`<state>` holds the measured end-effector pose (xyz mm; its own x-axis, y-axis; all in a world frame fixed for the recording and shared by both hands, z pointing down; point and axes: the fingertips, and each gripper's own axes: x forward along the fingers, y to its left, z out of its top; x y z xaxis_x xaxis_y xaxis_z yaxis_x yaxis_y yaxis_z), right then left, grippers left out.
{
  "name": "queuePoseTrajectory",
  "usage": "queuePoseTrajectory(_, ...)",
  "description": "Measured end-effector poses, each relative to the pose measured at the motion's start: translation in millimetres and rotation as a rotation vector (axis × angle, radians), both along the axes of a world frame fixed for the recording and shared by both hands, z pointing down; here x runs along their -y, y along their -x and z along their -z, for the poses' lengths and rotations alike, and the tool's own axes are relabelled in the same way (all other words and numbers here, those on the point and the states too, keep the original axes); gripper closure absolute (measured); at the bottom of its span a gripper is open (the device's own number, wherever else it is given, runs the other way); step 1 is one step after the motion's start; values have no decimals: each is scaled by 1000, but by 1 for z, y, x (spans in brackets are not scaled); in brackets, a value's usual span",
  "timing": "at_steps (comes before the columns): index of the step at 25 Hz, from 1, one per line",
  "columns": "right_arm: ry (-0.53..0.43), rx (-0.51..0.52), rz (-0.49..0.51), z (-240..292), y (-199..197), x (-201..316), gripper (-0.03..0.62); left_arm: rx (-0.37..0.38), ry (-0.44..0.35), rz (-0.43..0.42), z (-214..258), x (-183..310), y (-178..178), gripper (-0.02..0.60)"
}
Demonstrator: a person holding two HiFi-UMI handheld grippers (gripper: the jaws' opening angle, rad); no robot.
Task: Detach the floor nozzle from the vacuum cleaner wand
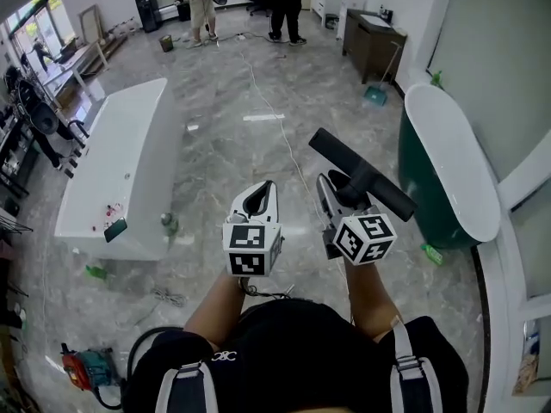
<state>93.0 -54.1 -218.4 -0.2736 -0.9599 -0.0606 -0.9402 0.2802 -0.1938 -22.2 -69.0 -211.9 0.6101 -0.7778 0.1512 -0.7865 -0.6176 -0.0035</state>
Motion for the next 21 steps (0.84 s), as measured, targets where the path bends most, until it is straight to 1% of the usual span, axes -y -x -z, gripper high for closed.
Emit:
queuePoseTrajectory(2,-20,-18,6,13,14,6,477,-24,-7,-8,9,7,9,572)
queuePoseTrajectory(4,-24,-19,12,16,20,10,477,-25,1,-16,8,14,12,572)
queuePoseTrajectory(8,-22,-16,13,21,9,4,477,-33,47,-24,6,16,3,572)
queuePoseTrajectory(11,-20,-22,15,23,5,-7,477,-40,56,-27,11,11,0,572)
queuePoseTrajectory(17,-34,-29,-15,26,-3,-18,477,5,-9,-49,14,-1,-11,572)
queuePoseTrajectory(21,-46,-41,-14,30,-6,-26,477,-5,-8,-71,13,-9,-18,572)
